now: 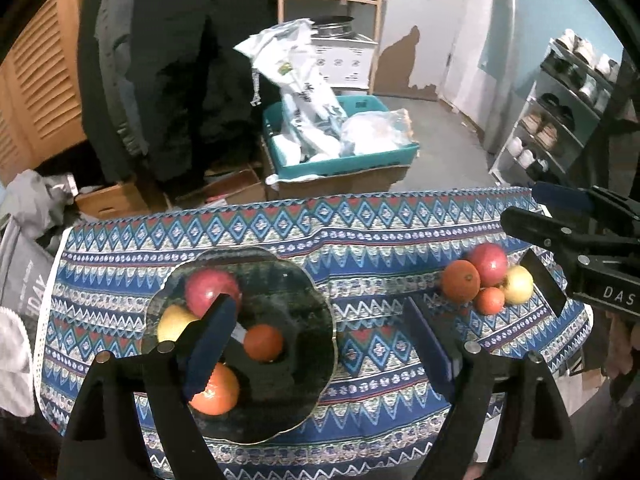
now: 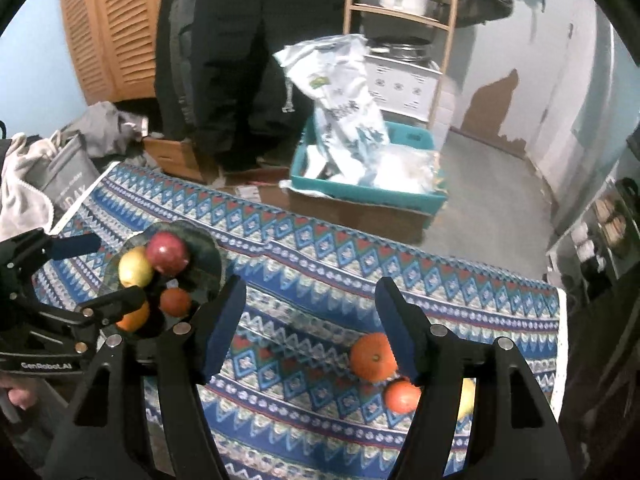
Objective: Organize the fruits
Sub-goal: 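Withdraw both tools from the bowl back toward the fruit cluster, then grasp a second yellow-green mango with the right tool while the left tool grasps an orange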
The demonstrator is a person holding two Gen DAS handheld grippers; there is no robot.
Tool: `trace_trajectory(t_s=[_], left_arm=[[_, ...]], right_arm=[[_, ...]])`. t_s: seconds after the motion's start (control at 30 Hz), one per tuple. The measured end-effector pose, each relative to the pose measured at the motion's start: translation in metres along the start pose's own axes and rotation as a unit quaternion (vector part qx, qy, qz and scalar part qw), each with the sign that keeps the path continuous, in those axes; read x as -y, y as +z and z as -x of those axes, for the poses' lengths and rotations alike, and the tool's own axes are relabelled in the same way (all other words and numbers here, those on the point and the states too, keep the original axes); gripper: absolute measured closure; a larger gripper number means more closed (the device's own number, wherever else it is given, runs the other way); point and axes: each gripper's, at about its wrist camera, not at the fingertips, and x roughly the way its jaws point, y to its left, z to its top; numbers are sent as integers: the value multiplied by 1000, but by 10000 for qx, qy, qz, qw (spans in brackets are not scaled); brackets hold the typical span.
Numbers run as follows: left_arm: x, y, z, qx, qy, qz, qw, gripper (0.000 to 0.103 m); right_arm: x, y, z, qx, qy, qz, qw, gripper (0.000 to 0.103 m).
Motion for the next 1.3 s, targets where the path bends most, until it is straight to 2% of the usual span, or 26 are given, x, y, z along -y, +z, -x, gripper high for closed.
trace_trajectory(t_s=[0.27, 0.47, 0.8, 1.3], left_arm=[[31, 5, -6, -76, -153, -229, 9996, 17], [54, 8, -13, -161, -260, -407, 9987, 17], [90, 13, -24, -236, -382, -648, 9969, 17], [116, 17, -53, -484, -574, -701, 9947, 16]], right_arm=[[37, -17, 14, 22, -199, -278, 9994, 35], [63, -30, 24, 49, -363, -462, 9983, 31], [104, -53, 28, -81, -561, -804, 9951, 31], [144, -78, 17, -346, -753, -1209, 9892, 27]])
